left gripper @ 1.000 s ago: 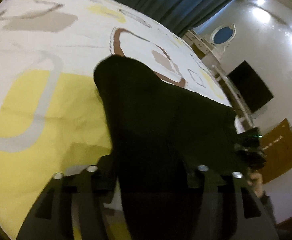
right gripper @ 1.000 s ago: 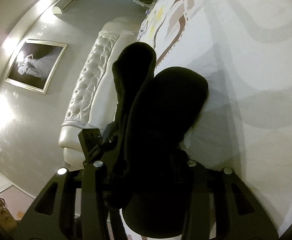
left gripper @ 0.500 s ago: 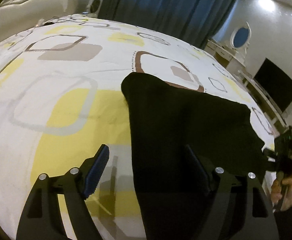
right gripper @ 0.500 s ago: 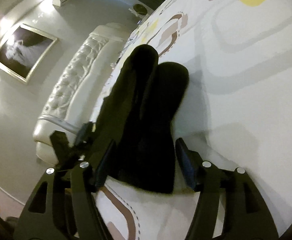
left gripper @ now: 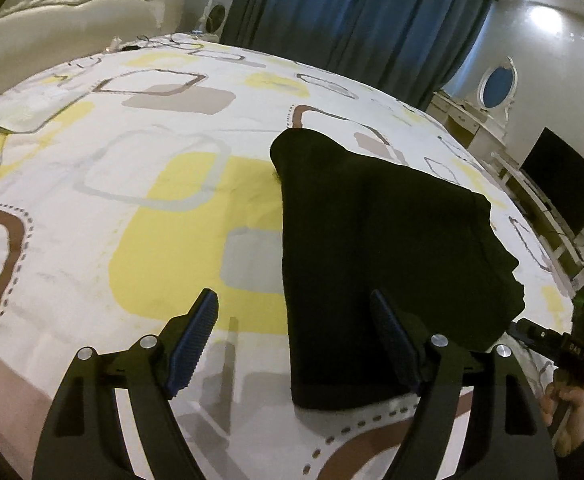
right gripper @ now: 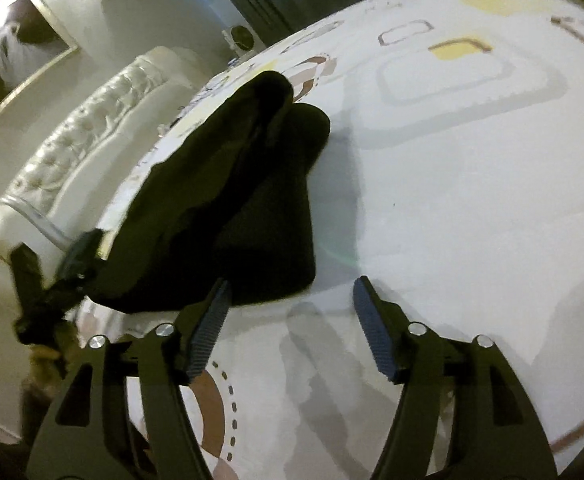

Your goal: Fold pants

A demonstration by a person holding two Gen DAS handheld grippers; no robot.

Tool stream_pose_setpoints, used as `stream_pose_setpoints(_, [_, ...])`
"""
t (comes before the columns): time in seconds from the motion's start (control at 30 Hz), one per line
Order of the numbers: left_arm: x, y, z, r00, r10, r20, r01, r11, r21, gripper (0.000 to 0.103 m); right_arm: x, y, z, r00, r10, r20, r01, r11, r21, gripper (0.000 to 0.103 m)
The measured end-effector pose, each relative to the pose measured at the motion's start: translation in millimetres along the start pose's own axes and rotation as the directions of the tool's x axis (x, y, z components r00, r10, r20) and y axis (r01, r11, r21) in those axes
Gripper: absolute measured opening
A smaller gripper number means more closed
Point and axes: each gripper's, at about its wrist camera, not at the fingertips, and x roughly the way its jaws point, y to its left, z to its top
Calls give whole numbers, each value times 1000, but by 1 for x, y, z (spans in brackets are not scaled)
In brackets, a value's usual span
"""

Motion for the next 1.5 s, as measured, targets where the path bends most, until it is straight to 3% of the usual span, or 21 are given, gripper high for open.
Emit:
stream_pose_setpoints(0.27, [-25, -17, -22, 998, 45, 38, -45, 999, 16, 77, -3, 38, -32, 982, -184, 46, 188, 974, -125, 81])
stream_pose_setpoints(0.6, [-22, -63, -58, 995, 101, 9, -102, 985, 138, 82, -4, 61, -51, 956, -281, 87, 292, 940, -175, 89])
stream_pose_setpoints(1.0, [-5, -82, -74, 984, 180, -10, -176, 969, 174, 82, -8, 68, -56, 960, -267, 87, 279, 941, -189, 90])
stream_pose_setpoints(1.5, [-5, -84, -70, 983, 185, 9, -184, 971, 153, 84, -6, 76, -57, 966, -248, 78, 259, 943, -208, 90])
